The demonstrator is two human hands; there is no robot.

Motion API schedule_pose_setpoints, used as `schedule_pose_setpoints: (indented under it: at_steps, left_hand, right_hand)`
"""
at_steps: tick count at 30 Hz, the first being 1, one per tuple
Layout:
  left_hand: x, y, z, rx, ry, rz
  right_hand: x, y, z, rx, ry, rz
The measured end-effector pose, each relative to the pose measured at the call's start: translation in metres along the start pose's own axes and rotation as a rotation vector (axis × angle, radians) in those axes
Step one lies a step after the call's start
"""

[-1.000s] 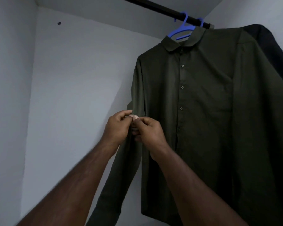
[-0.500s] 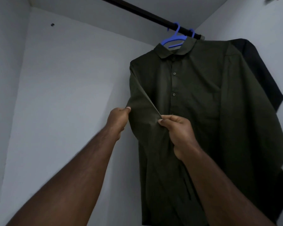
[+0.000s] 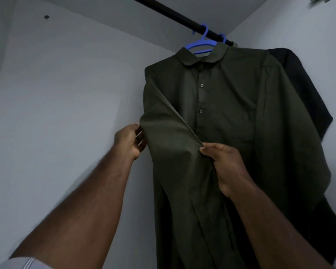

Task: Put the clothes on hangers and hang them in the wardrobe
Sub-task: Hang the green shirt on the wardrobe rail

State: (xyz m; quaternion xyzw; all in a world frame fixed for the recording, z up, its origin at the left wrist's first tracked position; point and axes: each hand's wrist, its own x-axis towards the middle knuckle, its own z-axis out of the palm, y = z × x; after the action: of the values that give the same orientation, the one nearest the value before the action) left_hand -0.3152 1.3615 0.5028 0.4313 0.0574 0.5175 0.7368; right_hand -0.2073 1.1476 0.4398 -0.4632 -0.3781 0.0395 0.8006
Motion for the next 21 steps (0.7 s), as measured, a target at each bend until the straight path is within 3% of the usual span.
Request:
schedule_pose_setpoints:
  at_steps: [5, 9, 13, 15, 19, 21]
  left_hand:
    - [-0.001, 0.006, -0.012, -0.031, -0.013, 0.021]
    - [0.002, 0.008, -0.009, 0.057, -0.068, -0.132]
    - [0.003, 0.0, -0.003, 0.209, -0.009, -0.122]
    - [0.004, -0.001, -0.003, 0.21, 0.022, -0.058]
    - [0.007, 0.006, -0.001, 0.231, 0.092, 0.306]
    - [0.003, 0.01, 0.0, 0.251, 0.084, 0.393]
  right_hand:
    - [0.006, 0.008, 0.006, -0.008, 0.011, 0.0]
    - [0.01, 0.012, 0.008, 0.006, 0.016, 0.012]
    - [0.016, 0.016, 0.005, 0.01, 0.031, 0.025]
    - [0.02, 0.02, 0.001, -0.011, 0.039, 0.028]
    - [0.024, 0.024, -0.002, -0.106, 0.053, 0.002]
    - [0.023, 0.025, 0.001, -0.13, 0.047, -0.005]
